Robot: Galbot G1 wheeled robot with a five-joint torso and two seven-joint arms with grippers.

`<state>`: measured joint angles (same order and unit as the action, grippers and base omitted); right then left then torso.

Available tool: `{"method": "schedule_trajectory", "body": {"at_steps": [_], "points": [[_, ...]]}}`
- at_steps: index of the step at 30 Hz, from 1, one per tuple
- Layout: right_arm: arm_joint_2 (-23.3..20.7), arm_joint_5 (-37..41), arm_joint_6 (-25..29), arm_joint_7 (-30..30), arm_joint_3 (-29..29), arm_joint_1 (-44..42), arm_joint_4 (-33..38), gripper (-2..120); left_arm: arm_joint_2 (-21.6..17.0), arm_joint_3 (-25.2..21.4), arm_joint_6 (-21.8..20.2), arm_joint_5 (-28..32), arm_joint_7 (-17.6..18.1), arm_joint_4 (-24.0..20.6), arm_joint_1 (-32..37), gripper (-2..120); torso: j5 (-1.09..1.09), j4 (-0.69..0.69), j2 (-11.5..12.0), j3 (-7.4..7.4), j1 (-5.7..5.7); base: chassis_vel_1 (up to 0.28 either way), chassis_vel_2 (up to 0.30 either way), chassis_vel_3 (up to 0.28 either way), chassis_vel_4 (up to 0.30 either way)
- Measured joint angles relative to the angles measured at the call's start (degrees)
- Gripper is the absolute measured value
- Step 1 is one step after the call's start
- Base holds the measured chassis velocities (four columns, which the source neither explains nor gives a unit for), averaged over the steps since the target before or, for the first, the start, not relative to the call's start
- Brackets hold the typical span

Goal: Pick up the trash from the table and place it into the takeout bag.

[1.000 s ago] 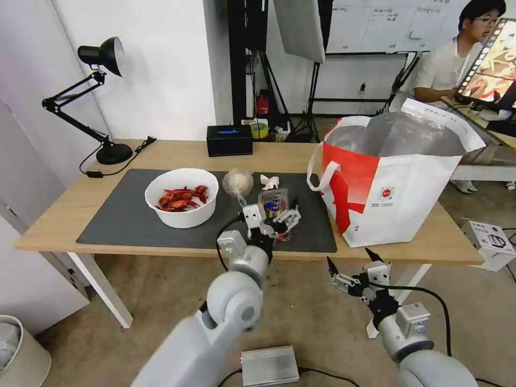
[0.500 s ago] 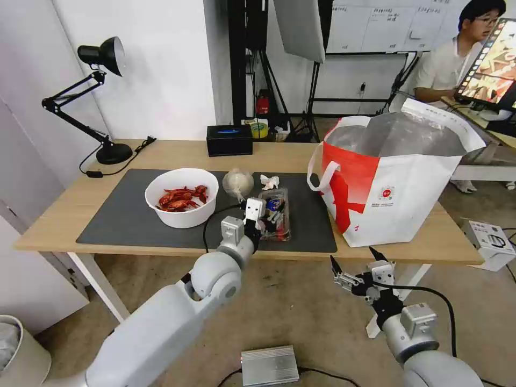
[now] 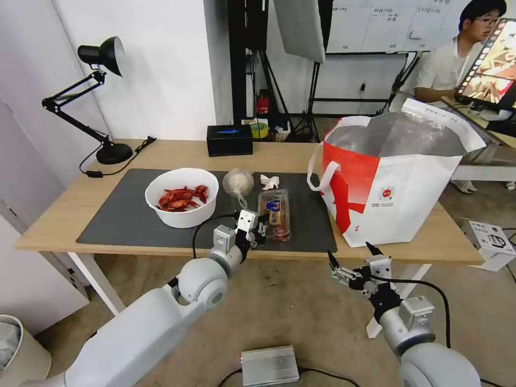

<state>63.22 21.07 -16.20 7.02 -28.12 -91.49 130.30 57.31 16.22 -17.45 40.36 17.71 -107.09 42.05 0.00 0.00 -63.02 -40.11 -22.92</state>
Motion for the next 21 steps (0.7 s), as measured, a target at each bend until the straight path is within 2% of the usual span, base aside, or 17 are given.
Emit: {"method": "schedule_trajectory", "body": {"at_steps": [5,7,11,13,18,21], "points": [[-0.88,6.25,-1.44,0.95,0.61,1.92,0.2,100,-0.41,0.99,0.0,-0.09,-0.02,0.0,-0.1,0,0.0,0.0,0.0,0.0,0.0,0.0,0.0,0.0,0.0],[-1.9,13.93,-2.57,2.14,1.16,4.25,0.39,100,-0.54,1.76,0.0,-0.47,0.03,0.14,-0.1,0,0.0,0.01,0.0,0.0,0.01,0.0,0.0,0.0,0.0],[-2.46,19.88,-3.02,3.04,1.38,6.11,0.46,100,-0.5,1.94,0.02,-0.8,0.33,0.34,-0.08,0,0.0,0.01,0.0,0.0,0.01,0.0,0.0,0.0,0.0],[-2.96,28.83,-3.46,4.99,1.58,9.06,0.7,100,-0.52,2.07,0.09,-0.85,0.55,0.4,-0.05,0,0.0,0.0,0.0,0.0,0.01,0.0,0.0,0.0,0.0],[-3.72,35.53,-4.01,7.15,1.89,11.87,0.71,100,-0.53,2.12,0.18,-0.74,0.72,0.36,-0.05,0,0.0,0.01,0.0,0.0,0.01,0.0,0.0,0.0,0.0],[-5.06,43.37,-5.79,10.15,2.52,15.48,0.35,100,-0.5,2.13,0.23,-0.5,1.02,0.17,-0.05,0,0.0,0.0,0.0,0.0,0.01,0.0,0.0,0.0,0.0]]}}
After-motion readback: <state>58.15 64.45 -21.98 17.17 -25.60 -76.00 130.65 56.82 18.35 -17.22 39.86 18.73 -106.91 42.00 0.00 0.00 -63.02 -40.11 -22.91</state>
